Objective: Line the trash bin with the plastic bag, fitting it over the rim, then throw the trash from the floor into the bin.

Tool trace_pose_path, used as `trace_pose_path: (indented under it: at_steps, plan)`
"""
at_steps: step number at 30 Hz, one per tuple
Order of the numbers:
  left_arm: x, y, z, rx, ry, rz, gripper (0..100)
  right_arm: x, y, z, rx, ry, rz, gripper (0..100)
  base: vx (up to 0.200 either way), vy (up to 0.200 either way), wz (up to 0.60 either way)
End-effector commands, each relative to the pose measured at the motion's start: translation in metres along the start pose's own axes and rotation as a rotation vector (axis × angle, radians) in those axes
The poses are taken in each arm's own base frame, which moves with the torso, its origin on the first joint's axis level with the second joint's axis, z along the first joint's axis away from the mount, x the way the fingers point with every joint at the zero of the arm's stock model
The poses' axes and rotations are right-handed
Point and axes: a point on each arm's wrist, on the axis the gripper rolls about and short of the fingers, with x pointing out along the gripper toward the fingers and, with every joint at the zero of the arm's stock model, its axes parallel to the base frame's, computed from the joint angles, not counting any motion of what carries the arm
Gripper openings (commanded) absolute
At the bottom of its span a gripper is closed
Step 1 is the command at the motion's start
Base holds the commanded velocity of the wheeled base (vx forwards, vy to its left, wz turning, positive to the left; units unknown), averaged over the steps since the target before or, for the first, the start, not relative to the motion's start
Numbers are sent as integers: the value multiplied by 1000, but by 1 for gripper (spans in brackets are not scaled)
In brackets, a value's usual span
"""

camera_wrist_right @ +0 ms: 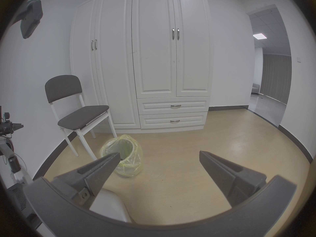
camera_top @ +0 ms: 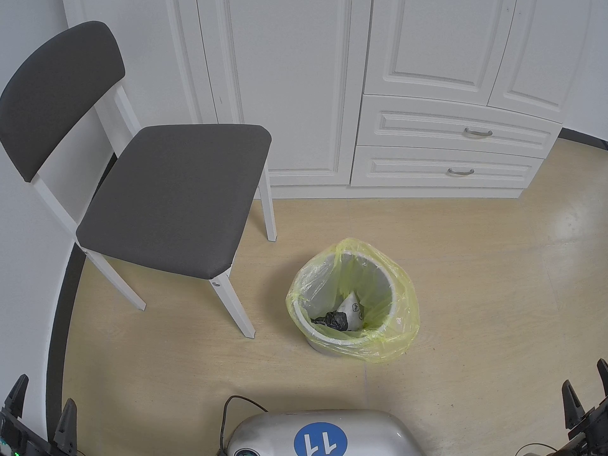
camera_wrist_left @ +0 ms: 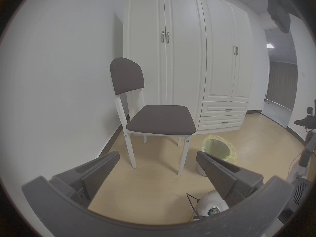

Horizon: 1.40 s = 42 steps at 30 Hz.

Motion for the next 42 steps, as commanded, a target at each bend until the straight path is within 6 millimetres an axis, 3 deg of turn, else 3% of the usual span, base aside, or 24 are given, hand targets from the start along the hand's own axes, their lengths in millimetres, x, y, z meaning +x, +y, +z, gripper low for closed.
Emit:
trace_pose_path:
  at_steps: [1, 42]
  plan:
    - [0, 0, -5, 0, 2, 0, 100, 0, 0, -4, 0, -1, 1, 100, 0, 0, 0]
    - [0, 0, -5, 0, 2, -1, 100, 0, 0, -5, -1, 0, 1, 100, 0, 0, 0]
